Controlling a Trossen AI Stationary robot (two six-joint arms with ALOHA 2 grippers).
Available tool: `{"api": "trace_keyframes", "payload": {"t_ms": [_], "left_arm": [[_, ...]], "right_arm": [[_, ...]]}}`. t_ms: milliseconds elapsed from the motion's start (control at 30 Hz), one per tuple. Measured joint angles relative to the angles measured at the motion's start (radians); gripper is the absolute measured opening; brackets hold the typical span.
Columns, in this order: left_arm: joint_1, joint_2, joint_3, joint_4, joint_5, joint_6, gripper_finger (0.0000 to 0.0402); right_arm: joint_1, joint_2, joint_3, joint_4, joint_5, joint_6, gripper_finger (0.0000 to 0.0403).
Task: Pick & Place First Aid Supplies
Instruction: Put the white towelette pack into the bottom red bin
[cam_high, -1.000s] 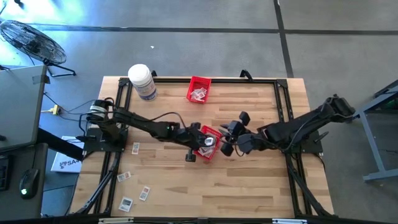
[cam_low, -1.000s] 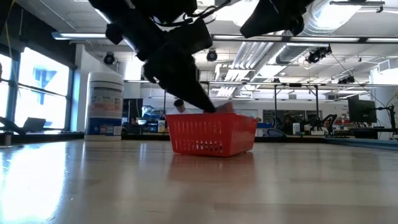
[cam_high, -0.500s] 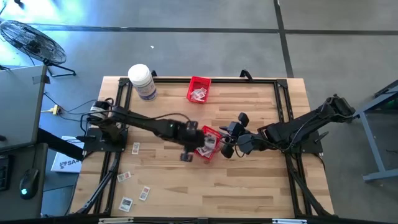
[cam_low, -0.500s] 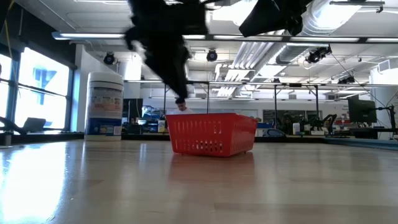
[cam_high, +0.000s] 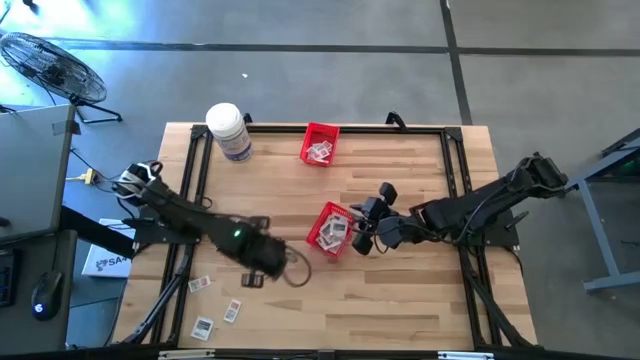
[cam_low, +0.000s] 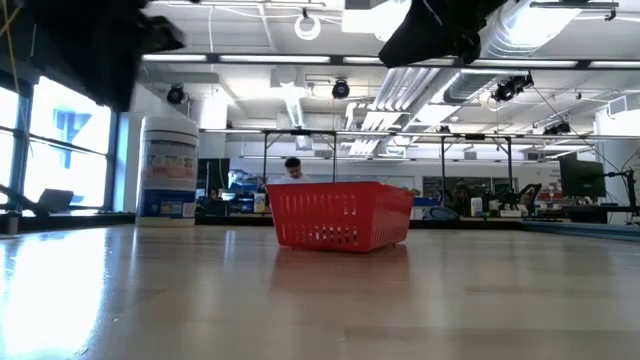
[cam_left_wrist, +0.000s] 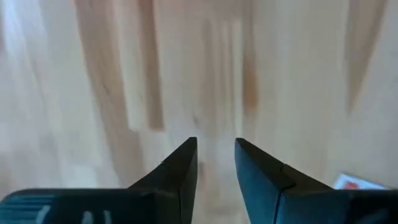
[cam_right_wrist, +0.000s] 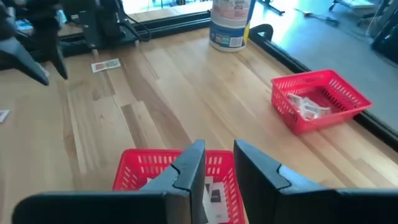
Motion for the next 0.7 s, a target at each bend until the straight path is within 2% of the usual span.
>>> {"api": "trace_keyframes", "payload": {"t_ms": [100,433,600,700], "left_arm": [[-0.083,-0.013,-0.052,-0.006,0.035,-0.126,0.0103],[-0.329,-0.015,-0.187,0.096,0.326,-0.638,0.0103],[-0.419,-0.015,-0.190,0.173,0.381,-0.798,0.0103],[-0.478,-0.013,-0.190,0.201,0.348,-0.869,0.0103]], "right_arm": [[-0.009,0.002,0.000,0.037,-0.043,0.000,0.0078],[-0.002,0.004,0.000,0.127,-0.097,-0.004,0.0078],[0.013,0.016,0.000,0.157,-0.099,0.003,0.0078],[0.025,0.025,0.000,0.182,-0.107,0.004,0.0078]]}}
